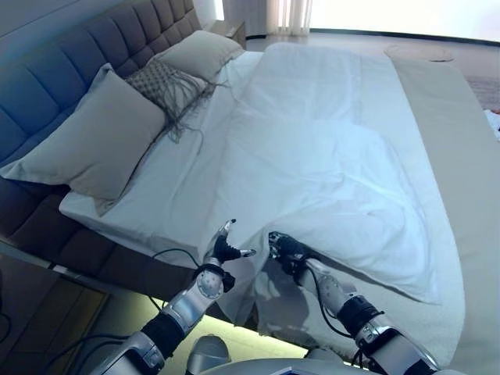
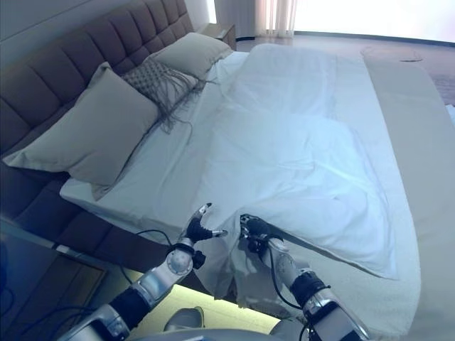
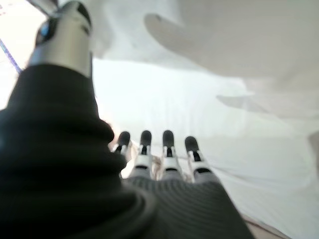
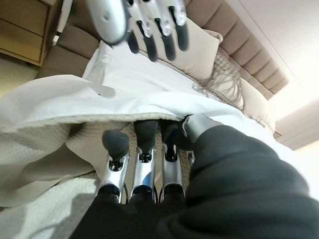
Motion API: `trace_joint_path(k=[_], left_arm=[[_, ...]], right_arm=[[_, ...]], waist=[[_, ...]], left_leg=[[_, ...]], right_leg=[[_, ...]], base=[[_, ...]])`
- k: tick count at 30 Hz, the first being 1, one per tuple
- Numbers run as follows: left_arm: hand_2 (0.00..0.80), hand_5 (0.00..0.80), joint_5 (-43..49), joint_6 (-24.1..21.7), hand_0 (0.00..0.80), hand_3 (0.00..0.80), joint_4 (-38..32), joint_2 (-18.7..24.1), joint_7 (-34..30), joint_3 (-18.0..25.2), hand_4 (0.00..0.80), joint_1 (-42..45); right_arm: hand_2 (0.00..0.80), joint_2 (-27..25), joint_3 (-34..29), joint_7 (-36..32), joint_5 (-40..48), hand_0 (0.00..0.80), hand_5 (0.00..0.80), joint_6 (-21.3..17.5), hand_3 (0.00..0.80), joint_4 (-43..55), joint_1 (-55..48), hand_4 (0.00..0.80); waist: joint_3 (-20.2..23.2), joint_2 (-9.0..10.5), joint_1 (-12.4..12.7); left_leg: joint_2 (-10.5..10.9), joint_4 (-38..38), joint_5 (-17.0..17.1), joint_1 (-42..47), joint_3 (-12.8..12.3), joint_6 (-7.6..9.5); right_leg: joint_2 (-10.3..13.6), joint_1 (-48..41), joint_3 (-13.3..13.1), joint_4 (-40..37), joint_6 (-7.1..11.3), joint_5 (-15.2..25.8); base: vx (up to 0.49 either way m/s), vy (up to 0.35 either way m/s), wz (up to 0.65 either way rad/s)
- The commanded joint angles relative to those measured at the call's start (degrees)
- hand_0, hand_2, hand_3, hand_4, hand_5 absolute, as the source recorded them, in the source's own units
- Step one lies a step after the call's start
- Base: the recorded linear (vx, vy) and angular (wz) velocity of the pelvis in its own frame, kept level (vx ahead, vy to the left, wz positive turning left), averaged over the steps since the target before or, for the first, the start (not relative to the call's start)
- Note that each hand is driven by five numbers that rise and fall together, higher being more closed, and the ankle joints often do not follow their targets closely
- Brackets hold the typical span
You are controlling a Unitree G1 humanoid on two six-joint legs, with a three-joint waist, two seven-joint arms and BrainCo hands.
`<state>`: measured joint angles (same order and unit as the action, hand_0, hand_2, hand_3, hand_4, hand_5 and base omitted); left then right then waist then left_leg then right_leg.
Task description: Make the bed neatly
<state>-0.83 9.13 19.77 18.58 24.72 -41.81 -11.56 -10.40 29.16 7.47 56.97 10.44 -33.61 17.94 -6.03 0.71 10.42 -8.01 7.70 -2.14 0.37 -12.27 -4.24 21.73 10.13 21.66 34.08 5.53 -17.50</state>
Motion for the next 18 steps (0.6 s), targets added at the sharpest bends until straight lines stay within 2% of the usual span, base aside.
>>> trace_joint_path(k=[1, 9, 15, 18], left_arm=[[0.000, 0.000, 0.72, -0.09, 0.000, 0.000, -5.74, 0.89, 1.03, -3.17, 0.000, -8.15], [0.000, 0.000, 2.62, 1.85, 0.000, 0.000, -7.59, 1.66, -0.96, -3.40, 0.000, -7.86], [0.000, 0.000, 4.13, 2.21, 0.000, 0.000, -8.19, 2.05, -2.32, -3.61, 0.000, -6.66], [0.000, 0.000, 7.71, 2.65, 0.000, 0.000, -8.25, 2.01, -1.95, -3.80, 0.000, -6.32]], right_arm=[[0.800, 7.51, 0.22, -2.77, 0.39, 0.800, 0.800, -2.34, 0.800, 1.14, 12.55, 0.800], [0.800, 7.66, 0.58, -3.22, 1.06, 0.800, 0.800, -2.79, 0.800, 6.39, 12.19, 0.800], [0.800, 6.40, -1.06, -4.22, 1.75, 0.800, 0.800, -1.77, 0.800, 8.71, 12.02, 0.800], [0.800, 6.01, -1.63, -5.03, 1.97, 0.800, 0.800, -0.89, 0.800, 9.56, 11.80, 0.800]], waist=[[-4.70, 2.74, 2.80], [-4.03, 3.21, 3.09], [-3.37, 3.45, 3.07], [-3.25, 3.34, 3.14]], left_leg=[[-4.15, 6.32, -1.08, -2.04, 4.08, -1.28], [-4.55, 5.55, -0.66, -1.37, 3.58, -1.54], [-5.11, 5.25, -0.58, -0.32, 2.59, -1.59], [-5.29, 5.17, -0.89, 0.32, 2.55, -1.68]], right_leg=[[6.54, -10.79, 3.46, -27.27, 8.73, 28.04], [6.26, -12.08, 4.10, -28.09, 9.05, 28.05], [5.83, -13.37, 5.07, -28.54, 9.04, 27.98], [5.69, -13.92, 5.33, -28.40, 9.04, 27.64]], base=[[0.000, 0.000, 0.00], [0.028, -0.026, 0.01], [0.037, -0.030, 0.01], [0.044, -0.002, -0.01]])
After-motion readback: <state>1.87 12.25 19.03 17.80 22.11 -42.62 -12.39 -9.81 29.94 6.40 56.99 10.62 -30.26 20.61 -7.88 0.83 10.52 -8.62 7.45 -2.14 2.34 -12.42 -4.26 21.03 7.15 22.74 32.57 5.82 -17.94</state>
